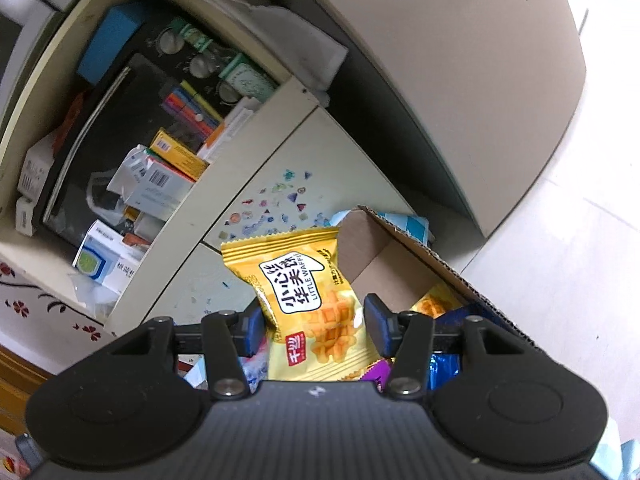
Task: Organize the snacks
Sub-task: 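Carry both packets over the box and open both tools to drop them, then return both tools to the blue wafer packet and silver foil packet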
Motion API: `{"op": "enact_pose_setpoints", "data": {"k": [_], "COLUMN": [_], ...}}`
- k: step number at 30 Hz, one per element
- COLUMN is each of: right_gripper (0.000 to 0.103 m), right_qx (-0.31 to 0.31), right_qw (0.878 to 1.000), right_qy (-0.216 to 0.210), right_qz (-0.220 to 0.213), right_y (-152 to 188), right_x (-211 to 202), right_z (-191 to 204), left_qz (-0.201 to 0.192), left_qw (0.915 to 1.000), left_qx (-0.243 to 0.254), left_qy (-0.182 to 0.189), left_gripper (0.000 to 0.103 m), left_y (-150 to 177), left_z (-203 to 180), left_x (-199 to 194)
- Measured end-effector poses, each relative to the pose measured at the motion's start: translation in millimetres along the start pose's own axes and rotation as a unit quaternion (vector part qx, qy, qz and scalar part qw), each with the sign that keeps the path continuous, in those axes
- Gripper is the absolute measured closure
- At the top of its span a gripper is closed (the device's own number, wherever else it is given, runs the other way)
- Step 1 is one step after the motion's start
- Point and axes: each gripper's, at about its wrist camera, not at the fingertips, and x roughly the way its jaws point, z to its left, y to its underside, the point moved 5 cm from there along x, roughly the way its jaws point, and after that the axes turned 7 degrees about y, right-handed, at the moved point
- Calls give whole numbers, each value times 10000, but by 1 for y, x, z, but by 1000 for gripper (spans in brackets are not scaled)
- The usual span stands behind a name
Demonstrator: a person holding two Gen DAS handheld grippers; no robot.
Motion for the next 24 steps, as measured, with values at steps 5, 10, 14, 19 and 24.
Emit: {"op": "enact_pose_setpoints", "data": {"k": [5,10,14,19,24], "right_gripper": [34,30,30,29,28], "right_qx": [290,200,86,-261,-814], "right_qw": [9996,9998,9999,9994,9965], "right_qy": [77,30,-22,-120,-113], "right_qz": [6,31,68,170,175], "right_y": [-3,-2,0,7,19], "right_x": [6,6,8,12,15], "right_z": [-5,0,5,18,37], "left_qz": [-194,-172,-242,-253,-189], "left_qw": [9994,9995,9994,9984,9976], "left_qx": [239,187,-187,-291,-372], "left_qy": [-137,-170,-179,-414,-550], "left_gripper": [13,8,8,8,8], "left_y": [-7,-10,-11,-11,-6], "left_z": [-3,10,34,58,80], "left_x": [-4,-15,-28,-41,-51]}}
